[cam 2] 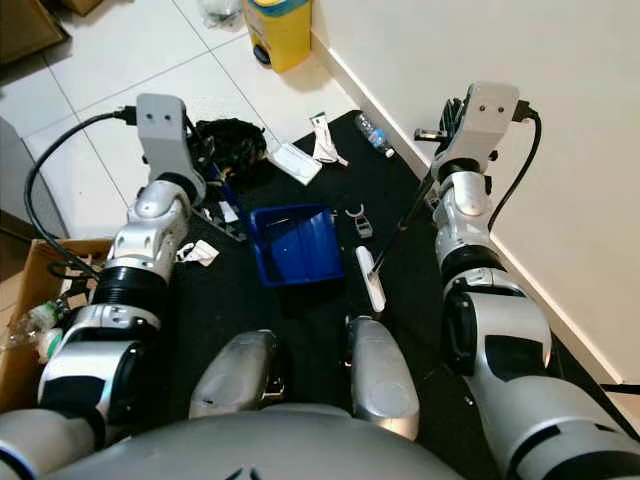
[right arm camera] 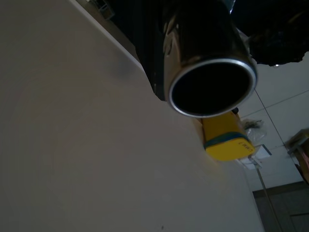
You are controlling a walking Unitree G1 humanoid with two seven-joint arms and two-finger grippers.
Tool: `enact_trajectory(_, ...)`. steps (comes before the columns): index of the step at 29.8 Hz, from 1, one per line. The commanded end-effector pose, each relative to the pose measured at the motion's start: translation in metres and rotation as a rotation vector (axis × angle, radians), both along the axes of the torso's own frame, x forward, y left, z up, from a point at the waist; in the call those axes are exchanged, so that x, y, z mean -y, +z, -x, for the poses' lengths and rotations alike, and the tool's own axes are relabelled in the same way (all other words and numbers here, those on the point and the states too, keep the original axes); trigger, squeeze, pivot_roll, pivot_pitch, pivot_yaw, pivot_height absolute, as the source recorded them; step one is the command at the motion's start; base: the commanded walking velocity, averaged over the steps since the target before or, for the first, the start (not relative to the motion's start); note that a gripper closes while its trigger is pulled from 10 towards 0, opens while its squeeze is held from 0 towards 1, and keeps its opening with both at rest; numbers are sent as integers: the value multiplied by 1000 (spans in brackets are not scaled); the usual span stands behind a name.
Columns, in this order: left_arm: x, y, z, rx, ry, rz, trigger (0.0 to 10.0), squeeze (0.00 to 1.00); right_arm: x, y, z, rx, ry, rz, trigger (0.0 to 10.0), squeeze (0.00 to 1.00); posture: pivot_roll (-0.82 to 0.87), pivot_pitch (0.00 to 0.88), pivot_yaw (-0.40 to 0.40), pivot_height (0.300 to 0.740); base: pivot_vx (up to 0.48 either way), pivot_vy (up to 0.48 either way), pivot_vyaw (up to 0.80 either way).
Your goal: Sweep floor
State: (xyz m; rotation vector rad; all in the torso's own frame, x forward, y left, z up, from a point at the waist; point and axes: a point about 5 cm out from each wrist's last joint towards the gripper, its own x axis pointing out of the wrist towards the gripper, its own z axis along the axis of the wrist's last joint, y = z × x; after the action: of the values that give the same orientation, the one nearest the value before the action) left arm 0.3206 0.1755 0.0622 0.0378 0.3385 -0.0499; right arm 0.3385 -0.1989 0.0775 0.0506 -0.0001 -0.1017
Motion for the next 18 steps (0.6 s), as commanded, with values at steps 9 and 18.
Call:
enact_trajectory(9,-34,11,-9,2,53,-37,10000,0,47,29,-1,117,-210,131,10000,0,176,0,-15,740,0,0,0)
enact_trajectory(18,-29,13,-20,-18,61,-7,10000,0,39,28,-8,79,-180,94,10000,0,213,37,-12,740,0,0,0)
